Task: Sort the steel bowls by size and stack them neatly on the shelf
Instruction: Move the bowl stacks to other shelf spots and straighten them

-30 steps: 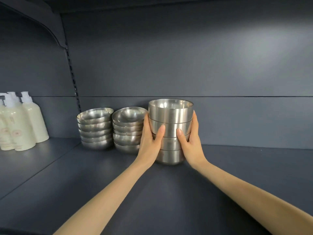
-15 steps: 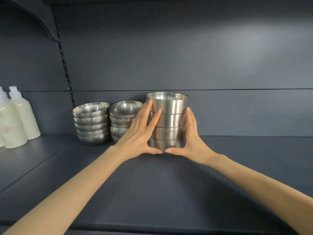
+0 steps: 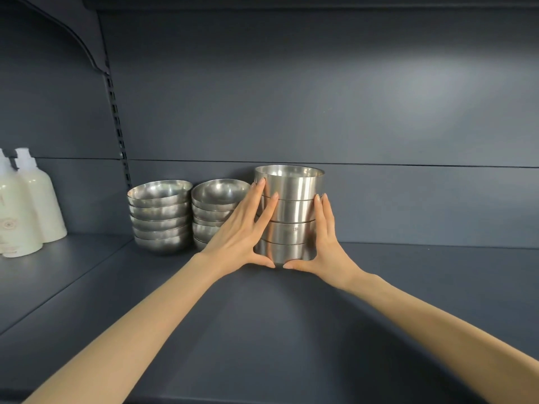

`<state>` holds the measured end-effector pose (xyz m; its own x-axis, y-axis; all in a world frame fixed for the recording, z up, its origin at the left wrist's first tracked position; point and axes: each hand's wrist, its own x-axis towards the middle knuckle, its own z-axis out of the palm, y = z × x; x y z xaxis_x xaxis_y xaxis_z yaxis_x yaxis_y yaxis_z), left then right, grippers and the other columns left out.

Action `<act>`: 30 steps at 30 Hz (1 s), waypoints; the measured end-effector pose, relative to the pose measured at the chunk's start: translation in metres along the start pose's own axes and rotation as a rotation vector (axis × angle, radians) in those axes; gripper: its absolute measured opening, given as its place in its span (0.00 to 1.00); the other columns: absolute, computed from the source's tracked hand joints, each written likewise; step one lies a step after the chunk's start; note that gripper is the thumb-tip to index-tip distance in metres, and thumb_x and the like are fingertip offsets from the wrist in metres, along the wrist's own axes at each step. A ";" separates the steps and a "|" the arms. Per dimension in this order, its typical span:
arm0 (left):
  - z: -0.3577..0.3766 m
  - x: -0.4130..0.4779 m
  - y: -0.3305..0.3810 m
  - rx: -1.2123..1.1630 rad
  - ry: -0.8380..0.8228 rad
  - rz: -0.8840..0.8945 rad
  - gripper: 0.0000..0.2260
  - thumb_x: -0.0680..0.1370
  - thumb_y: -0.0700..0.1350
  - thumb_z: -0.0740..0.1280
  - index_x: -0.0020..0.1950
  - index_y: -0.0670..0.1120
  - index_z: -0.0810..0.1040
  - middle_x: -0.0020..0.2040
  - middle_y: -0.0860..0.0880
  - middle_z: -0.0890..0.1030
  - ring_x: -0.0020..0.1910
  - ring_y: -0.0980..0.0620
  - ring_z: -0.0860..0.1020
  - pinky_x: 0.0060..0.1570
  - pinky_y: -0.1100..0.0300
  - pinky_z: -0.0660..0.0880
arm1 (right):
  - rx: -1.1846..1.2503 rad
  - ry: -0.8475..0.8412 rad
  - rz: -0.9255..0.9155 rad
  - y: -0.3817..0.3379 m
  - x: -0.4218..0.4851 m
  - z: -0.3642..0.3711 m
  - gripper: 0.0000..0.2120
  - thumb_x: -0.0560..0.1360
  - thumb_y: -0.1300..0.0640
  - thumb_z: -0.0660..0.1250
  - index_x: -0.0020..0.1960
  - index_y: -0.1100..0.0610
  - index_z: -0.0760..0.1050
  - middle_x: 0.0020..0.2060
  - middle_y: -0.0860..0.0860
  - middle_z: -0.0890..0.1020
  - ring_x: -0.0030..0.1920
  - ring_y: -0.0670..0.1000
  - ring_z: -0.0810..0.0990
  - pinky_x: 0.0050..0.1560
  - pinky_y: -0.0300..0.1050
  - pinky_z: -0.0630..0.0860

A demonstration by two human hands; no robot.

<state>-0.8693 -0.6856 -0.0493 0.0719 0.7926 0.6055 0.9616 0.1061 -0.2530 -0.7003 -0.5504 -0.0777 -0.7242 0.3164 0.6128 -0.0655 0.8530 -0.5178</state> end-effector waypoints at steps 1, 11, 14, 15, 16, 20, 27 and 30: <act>0.001 0.000 -0.001 0.003 -0.003 -0.001 0.63 0.62 0.64 0.76 0.77 0.47 0.33 0.77 0.40 0.35 0.76 0.41 0.43 0.70 0.50 0.48 | 0.006 0.002 0.001 0.001 0.002 0.001 0.61 0.64 0.49 0.79 0.71 0.42 0.29 0.74 0.49 0.29 0.70 0.34 0.27 0.61 0.16 0.42; 0.005 0.010 0.003 0.259 -0.046 -0.065 0.65 0.57 0.69 0.75 0.77 0.35 0.44 0.75 0.29 0.49 0.76 0.36 0.50 0.71 0.41 0.53 | 0.003 0.023 -0.011 0.013 0.013 0.006 0.60 0.65 0.52 0.79 0.72 0.43 0.31 0.74 0.52 0.30 0.70 0.33 0.27 0.62 0.17 0.42; 0.006 0.009 0.003 0.259 -0.047 -0.061 0.64 0.58 0.69 0.75 0.77 0.36 0.44 0.75 0.30 0.49 0.76 0.35 0.50 0.72 0.41 0.54 | -0.003 0.034 -0.024 0.017 0.014 0.006 0.59 0.65 0.52 0.79 0.72 0.42 0.32 0.75 0.52 0.31 0.70 0.33 0.28 0.62 0.17 0.43; 0.005 0.009 0.004 0.252 -0.048 -0.057 0.64 0.58 0.68 0.75 0.77 0.36 0.45 0.75 0.30 0.49 0.76 0.35 0.50 0.72 0.42 0.55 | -0.007 0.033 -0.026 0.018 0.015 0.007 0.59 0.65 0.52 0.79 0.72 0.42 0.33 0.75 0.52 0.31 0.70 0.33 0.28 0.62 0.17 0.42; 0.004 0.009 0.004 0.244 -0.049 -0.055 0.63 0.59 0.68 0.75 0.77 0.37 0.45 0.75 0.30 0.49 0.76 0.36 0.50 0.72 0.42 0.55 | -0.014 0.030 -0.026 0.019 0.015 0.007 0.59 0.65 0.51 0.79 0.72 0.42 0.33 0.75 0.53 0.31 0.71 0.34 0.28 0.63 0.17 0.42; -0.002 0.003 0.004 0.177 -0.042 -0.051 0.54 0.66 0.65 0.72 0.78 0.39 0.51 0.77 0.33 0.51 0.76 0.37 0.55 0.72 0.43 0.55 | -0.086 -0.023 -0.010 0.020 0.015 0.002 0.58 0.67 0.49 0.77 0.72 0.44 0.30 0.75 0.51 0.31 0.70 0.33 0.29 0.64 0.19 0.42; -0.026 -0.024 0.012 0.209 -0.069 -0.058 0.34 0.76 0.64 0.53 0.74 0.43 0.67 0.74 0.41 0.66 0.71 0.41 0.68 0.68 0.43 0.65 | -0.319 -0.175 0.141 -0.007 -0.003 -0.026 0.49 0.70 0.31 0.62 0.73 0.38 0.28 0.76 0.44 0.34 0.77 0.46 0.42 0.75 0.57 0.54; -0.045 -0.037 0.021 0.164 -0.169 -0.151 0.38 0.74 0.69 0.45 0.74 0.46 0.66 0.73 0.45 0.68 0.72 0.44 0.67 0.70 0.44 0.62 | -0.440 -0.221 0.226 -0.029 -0.021 -0.040 0.45 0.72 0.30 0.58 0.76 0.42 0.33 0.77 0.45 0.40 0.77 0.49 0.40 0.76 0.57 0.47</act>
<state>-0.8395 -0.7396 -0.0431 -0.1270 0.8478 0.5148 0.9013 0.3154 -0.2971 -0.6561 -0.5649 -0.0514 -0.8170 0.4580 0.3505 0.3683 0.8820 -0.2940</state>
